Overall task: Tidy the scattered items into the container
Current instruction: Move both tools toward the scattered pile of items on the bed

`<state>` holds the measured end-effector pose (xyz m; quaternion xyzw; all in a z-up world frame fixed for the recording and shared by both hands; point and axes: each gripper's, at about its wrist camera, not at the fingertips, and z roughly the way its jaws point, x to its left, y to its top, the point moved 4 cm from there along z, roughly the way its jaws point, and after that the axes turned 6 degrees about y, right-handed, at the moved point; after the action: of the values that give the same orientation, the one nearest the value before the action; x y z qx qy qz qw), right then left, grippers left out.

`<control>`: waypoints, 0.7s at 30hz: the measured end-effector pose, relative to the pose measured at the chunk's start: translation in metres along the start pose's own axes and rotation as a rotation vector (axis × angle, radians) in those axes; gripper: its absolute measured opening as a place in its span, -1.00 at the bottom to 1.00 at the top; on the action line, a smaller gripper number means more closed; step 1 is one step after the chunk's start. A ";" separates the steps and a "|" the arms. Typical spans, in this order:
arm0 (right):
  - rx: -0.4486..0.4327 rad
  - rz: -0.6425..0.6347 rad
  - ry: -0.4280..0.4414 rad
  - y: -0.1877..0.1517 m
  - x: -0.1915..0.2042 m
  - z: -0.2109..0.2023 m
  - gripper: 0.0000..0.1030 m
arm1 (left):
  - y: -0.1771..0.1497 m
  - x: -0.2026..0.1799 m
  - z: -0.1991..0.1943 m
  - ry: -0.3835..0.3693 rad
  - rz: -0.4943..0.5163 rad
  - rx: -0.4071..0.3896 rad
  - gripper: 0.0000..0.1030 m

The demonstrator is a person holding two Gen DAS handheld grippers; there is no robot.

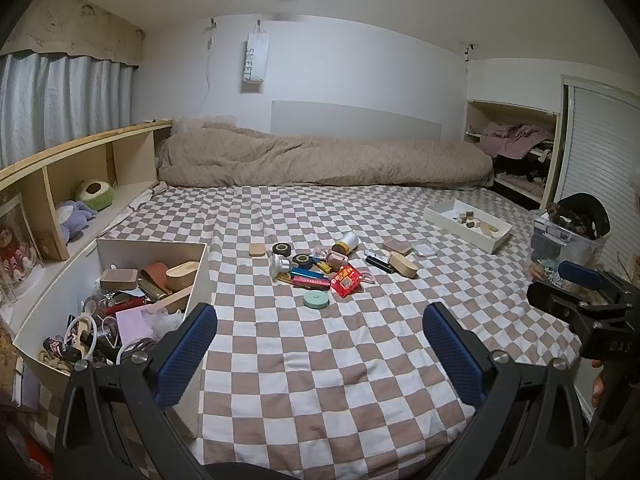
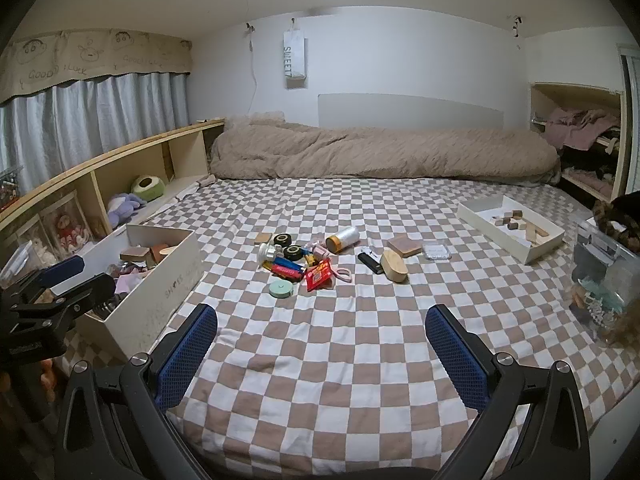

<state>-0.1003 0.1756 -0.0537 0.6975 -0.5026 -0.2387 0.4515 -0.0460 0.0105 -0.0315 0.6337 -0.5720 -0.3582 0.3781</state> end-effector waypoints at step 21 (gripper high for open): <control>0.066 0.028 0.004 0.000 -0.017 0.051 1.00 | 0.003 -0.007 0.062 -0.025 0.014 0.067 1.00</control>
<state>-0.1465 0.1709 -0.0801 0.7054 -0.5190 -0.2144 0.4325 -0.1032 0.0127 -0.0568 0.6374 -0.5927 -0.3440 0.3522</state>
